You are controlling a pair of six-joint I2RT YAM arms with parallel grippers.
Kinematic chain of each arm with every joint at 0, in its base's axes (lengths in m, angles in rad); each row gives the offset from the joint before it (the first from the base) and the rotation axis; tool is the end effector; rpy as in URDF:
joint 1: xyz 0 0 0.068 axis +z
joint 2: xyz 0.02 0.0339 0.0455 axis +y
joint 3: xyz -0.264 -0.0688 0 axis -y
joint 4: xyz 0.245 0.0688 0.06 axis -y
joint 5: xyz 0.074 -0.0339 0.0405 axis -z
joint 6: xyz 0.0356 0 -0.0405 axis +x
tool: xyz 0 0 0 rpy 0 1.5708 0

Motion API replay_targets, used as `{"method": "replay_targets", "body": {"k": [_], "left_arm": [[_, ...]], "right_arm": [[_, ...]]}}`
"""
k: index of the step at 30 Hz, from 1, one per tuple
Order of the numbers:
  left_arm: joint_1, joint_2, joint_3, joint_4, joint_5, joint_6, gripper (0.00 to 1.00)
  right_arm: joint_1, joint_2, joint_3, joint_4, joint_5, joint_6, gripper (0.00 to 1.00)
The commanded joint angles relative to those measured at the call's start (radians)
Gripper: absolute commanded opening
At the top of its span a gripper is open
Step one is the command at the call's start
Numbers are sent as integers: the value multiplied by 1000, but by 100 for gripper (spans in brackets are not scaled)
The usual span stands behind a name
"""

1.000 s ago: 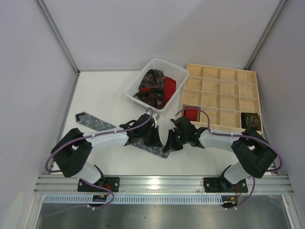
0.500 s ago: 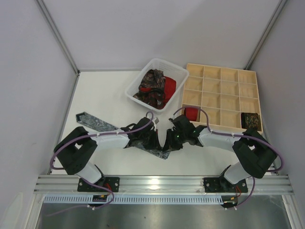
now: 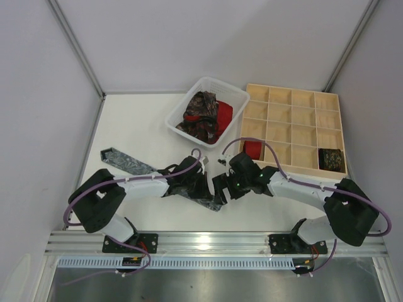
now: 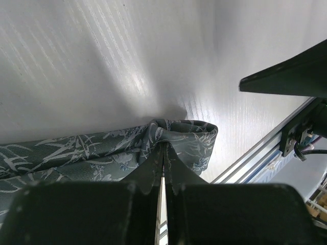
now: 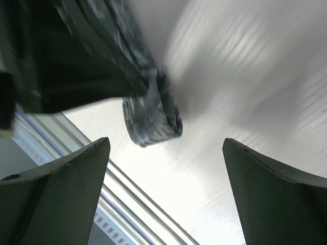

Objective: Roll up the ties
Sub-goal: Roll the tie

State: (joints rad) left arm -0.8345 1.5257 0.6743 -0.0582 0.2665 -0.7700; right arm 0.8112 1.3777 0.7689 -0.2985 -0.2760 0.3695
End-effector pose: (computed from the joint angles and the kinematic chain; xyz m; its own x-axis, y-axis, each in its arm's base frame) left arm 0.1819 -0.2147 0.1470 -0.9537 0.0523 -0.2961 0.2222 0.7862 -0.5767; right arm 0.1798 0.2034 0.1964 -0.7996 -0.3374 -0.4968 -0.5624 0.7107 0.4226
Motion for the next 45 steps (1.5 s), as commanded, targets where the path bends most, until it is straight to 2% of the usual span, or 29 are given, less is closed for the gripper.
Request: {"method": "replay_targets", "body": {"k": [1,10,20,27,29,35,45], "left_arm": [[5,-36,-10,3,-1,1,4],[5,-47,-18,11,8,3,4],[5,-55,-24,15,10,3,4],[5,-64,-27,15,11,5,4],[3,-71,-30,12,13,3,4],[5,-93,-30,8,10,0,4],[5,-104,-39,18,8,-5,4]], "right_arm": [[66,-17,-52,65,38,-106,100],[181,89,-34,140,190,-139,100],[276,202,35,96,331,-179,98],[295,190,32,68,462,-194,96],[295,176,24,82,459,-216,96],[295,104,-45,214,302,-256,94],[295,126,-94,262,293,-241,90]]}}
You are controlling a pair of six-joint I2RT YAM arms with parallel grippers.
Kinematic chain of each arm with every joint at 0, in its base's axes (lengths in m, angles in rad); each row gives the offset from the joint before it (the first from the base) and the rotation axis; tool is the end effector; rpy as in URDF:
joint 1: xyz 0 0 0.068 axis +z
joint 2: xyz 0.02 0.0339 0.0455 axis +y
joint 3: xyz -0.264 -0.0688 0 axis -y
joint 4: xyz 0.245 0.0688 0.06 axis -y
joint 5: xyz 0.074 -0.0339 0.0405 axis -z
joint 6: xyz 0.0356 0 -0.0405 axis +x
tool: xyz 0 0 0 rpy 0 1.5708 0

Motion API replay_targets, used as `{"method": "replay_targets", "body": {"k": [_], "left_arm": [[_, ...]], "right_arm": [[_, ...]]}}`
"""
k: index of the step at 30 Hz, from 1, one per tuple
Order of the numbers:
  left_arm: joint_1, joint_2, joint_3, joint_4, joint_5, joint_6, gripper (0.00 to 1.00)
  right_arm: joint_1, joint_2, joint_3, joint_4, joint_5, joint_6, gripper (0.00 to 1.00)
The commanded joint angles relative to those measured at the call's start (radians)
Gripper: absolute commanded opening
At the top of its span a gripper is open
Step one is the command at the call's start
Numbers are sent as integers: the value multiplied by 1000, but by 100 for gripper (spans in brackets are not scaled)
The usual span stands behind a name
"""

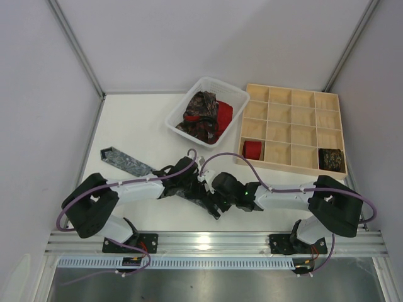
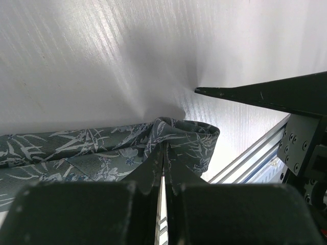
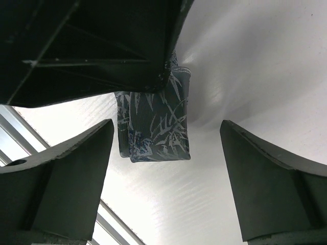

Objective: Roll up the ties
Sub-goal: Roll the tie

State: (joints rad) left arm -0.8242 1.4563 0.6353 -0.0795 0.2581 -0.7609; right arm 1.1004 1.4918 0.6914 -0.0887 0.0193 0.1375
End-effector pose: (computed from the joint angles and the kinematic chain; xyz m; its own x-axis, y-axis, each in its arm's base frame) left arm 0.1754 -0.2029 0.1524 -0.9491 0.0440 -0.3120 0.2250 0.7879 -0.5732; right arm 0.1284 0.2510 0.1575 -0.4700 -0.6220 -0.6262 -0.8291 0.5545 0.0715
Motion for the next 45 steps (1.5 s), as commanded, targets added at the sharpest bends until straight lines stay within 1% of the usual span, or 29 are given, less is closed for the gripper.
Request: {"method": "replay_targets", "body": {"k": [1,7,9,10,15,18,21,28,33,38,43,45], "left_arm": [[-7,-33,0,40,18,-14,5],[-6,-50,-13,40,12,-20,5],[-7,-60,-16,38,10,-21,5],[-6,-62,-19,38,7,-21,5],[-4,-80,-29,38,-2,-31,6],[-3,-94,-40,41,-8,-34,8],[0,-105,-48,35,-16,-34,12],[11,-152,-62,-3,-71,-32,21],[33,-168,-68,-31,-94,-18,24],[60,-178,-86,-45,-106,-9,25],[66,-191,-100,-72,-122,0,26],[68,-200,-102,-81,-129,-2,26]], "right_arm": [[6,16,-16,59,-2,-7,89],[6,24,-1,61,7,-7,85],[4,22,-3,61,-5,-9,81],[6,24,-7,64,1,3,77],[4,38,-13,66,2,22,71],[3,44,-13,60,18,36,65],[1,44,-13,55,10,33,63],[-1,45,-21,47,-8,39,65],[-1,36,-27,46,-10,42,66],[-1,53,-30,33,-7,47,65],[1,59,-26,33,-9,43,59],[1,61,-24,35,-10,40,55]]}}
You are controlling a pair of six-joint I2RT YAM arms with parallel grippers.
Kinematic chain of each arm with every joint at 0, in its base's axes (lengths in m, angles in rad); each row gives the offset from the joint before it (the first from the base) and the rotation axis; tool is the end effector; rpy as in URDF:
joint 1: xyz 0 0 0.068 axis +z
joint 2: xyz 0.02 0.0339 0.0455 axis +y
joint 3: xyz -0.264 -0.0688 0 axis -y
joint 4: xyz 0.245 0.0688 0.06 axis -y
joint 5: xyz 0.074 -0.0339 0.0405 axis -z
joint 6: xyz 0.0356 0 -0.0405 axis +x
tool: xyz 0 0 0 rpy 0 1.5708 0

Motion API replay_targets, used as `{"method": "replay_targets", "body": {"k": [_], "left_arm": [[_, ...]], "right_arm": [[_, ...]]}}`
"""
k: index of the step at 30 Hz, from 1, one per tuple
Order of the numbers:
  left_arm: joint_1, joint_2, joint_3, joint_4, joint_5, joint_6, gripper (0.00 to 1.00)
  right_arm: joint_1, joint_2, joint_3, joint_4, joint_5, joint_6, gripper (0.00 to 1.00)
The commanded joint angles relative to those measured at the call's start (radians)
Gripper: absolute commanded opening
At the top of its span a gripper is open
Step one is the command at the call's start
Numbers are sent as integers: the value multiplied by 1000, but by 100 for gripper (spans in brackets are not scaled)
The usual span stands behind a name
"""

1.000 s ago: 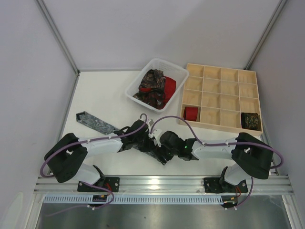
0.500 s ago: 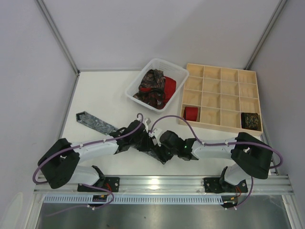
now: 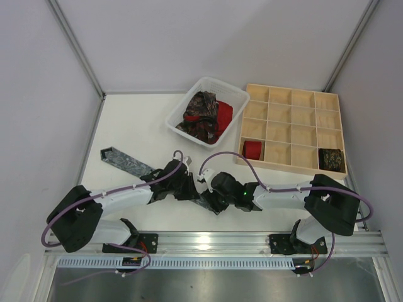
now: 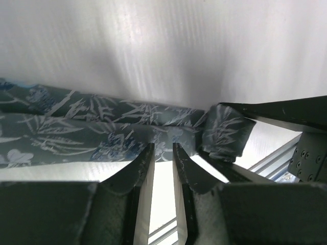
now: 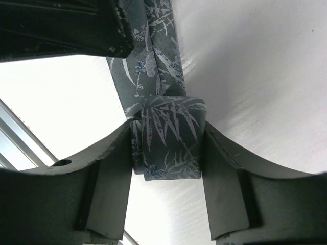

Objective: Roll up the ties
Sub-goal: Roll the tie

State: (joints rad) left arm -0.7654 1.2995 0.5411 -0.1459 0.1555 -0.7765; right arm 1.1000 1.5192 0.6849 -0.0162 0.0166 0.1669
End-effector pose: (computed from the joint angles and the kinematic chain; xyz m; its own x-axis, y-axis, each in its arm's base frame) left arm 0.1663 -0.1674 0.1571 -0.9324 -0.0643 -0.3557 0.1403 0.8425 -0.5201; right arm 0.1310 0.2561 0.1536 -0.4834 -0.5836 -0.6525 -0.8172 0.5681 0.0973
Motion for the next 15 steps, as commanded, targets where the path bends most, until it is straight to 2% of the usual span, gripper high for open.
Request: {"method": "replay_targets", "body": {"k": [1,5,9,11,12,15], "left_arm": [[11,-52,-7,-18,-28,16,26],[17,-78,-7,-34,-36,17,26],[23,-100,-9,-43,-40,16,27],[28,-106,-13,-43,-40,16,27],[29,-106,-13,-44,-39,16,27],[32,-109,-20,-43,-36,19,27]], "right_arm": [[0,35,-18,-41,-6,11,54],[1,24,-15,-45,-6,11,47],[0,21,-4,-57,-6,10,34],[0,21,2,-67,-32,10,38],[0,25,8,-70,-36,8,48],[0,21,10,-79,-52,9,58]]}}
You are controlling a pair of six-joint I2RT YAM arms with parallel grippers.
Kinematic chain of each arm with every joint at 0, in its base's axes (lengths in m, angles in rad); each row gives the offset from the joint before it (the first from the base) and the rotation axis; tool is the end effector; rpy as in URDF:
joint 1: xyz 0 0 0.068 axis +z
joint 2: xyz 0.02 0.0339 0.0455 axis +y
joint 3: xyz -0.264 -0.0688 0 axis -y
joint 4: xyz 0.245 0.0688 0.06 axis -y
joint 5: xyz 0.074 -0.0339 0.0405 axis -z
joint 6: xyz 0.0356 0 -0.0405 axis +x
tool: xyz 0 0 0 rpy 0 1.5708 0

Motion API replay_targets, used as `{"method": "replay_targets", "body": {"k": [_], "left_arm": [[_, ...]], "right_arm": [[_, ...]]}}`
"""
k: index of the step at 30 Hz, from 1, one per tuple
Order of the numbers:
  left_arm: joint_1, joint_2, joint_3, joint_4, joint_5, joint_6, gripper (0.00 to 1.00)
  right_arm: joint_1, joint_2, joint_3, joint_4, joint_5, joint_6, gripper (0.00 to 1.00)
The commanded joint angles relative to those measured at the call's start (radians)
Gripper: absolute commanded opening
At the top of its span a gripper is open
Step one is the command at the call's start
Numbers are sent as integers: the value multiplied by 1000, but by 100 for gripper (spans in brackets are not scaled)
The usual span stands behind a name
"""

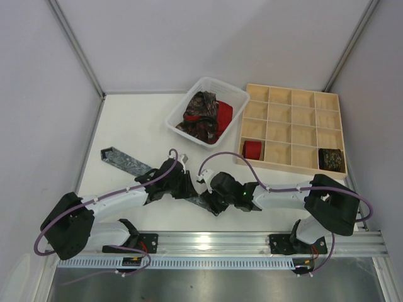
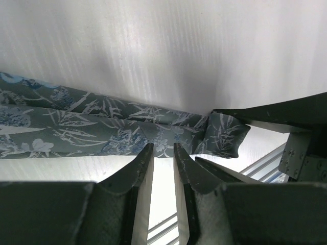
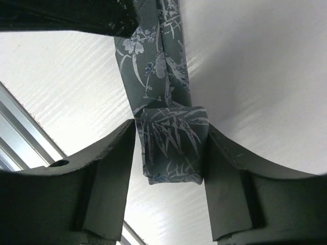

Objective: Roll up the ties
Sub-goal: Roll the tie

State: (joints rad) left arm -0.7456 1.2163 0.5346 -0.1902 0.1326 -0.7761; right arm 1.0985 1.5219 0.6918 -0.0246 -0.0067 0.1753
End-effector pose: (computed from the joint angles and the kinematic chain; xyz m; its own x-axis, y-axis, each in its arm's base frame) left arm 0.1634 -0.1573 0.1696 -0.9162 -0.0991 -0.3882 0.1305 0.8423 -0.5229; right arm 0.1311 0.2572 0.1542 -0.4936 -0.5828 -0.6455 -0.8190 0.5613 0.1195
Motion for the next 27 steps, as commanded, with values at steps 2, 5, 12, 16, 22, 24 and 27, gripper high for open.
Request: {"method": "replay_targets", "body": {"k": [2,5,12,16,22,24,27], "left_arm": [[20,-27,-21,5,-4,21,27],[31,-31,-27,12,9,24,27],[49,-37,-22,3,10,32,27],[72,-50,-27,-11,7,35,29],[130,-75,-42,-51,-31,14,33],[146,-87,-50,-63,-37,-2,34],[179,-113,-74,-63,-36,-25,38]], "right_arm": [[1,15,2,-80,-33,7,61],[3,6,2,-97,-47,10,64],[29,35,-3,-130,7,38,67],[47,30,-3,-144,76,59,67],[70,60,6,-163,143,73,59],[78,70,11,-167,165,75,58],[98,86,26,-181,188,78,57]]}}
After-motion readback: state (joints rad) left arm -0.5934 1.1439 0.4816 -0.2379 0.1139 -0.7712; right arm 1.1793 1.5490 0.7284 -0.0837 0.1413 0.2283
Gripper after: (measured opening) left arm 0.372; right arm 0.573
